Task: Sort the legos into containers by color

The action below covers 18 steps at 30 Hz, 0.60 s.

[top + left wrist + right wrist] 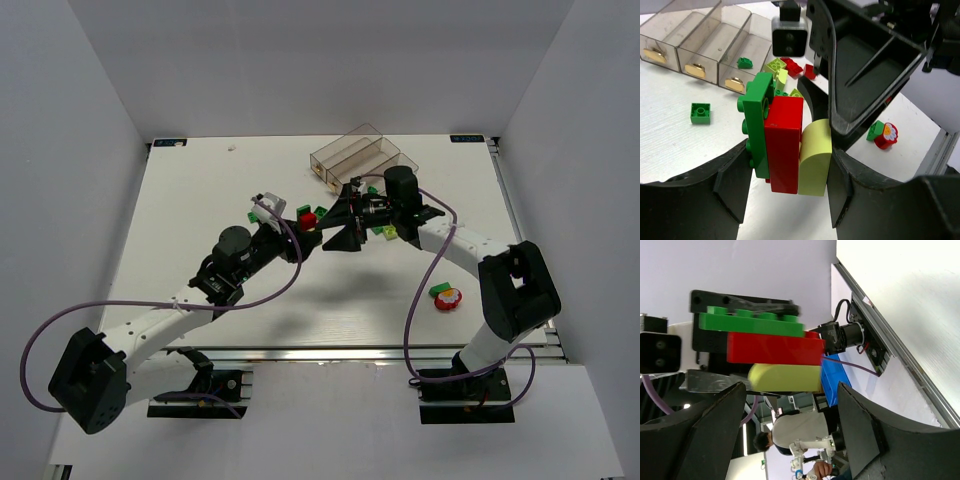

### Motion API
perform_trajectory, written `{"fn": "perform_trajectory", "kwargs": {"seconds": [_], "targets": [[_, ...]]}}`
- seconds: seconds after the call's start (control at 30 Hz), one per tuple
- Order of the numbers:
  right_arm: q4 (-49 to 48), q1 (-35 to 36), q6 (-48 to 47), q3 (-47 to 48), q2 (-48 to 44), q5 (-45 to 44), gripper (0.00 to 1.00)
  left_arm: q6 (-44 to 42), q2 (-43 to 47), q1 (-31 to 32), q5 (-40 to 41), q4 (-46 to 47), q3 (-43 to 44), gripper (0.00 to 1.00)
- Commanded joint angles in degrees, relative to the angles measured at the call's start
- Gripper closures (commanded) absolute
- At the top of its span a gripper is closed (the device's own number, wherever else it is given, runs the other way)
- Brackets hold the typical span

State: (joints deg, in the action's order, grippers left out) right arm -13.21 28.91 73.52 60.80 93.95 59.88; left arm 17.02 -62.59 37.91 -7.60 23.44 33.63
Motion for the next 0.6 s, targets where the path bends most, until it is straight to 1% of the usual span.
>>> {"fn": "perform_trajectory", "kwargs": {"seconds": [0.0, 0.13, 0.27, 0.5, 0.57], "targets": [[-1.11, 0.27, 1.19, -0.94, 0.0, -0.55, 0.22, 0.3, 0.45, 0.41, 2.58, 3.45, 2.14, 0.65], [-0.67, 0.27, 0.93, -0.77, -0.17, -1.6, 0.22, 1.35, 0.19, 0.41, 3.11, 4.33, 1.97, 0.65], [-3.04, 0.27, 3.03, -0.42, 0.35, -2.22, 0.22, 2.49, 0.19, 0.76, 3.46, 5.38, 1.44, 0.65], [-4.27, 0.19, 5.23, 2.31, 1.32, -3.01, 0.21, 3.37, 0.28, 1.38, 4.69, 6.0, 0.56, 0.65], [-4.1, 0.19, 3.84, 2.92, 1.23, -3.19, 0.21, 3.72, 0.19, 1.46, 4.69, 5.74, 0.47, 0.65]]}}
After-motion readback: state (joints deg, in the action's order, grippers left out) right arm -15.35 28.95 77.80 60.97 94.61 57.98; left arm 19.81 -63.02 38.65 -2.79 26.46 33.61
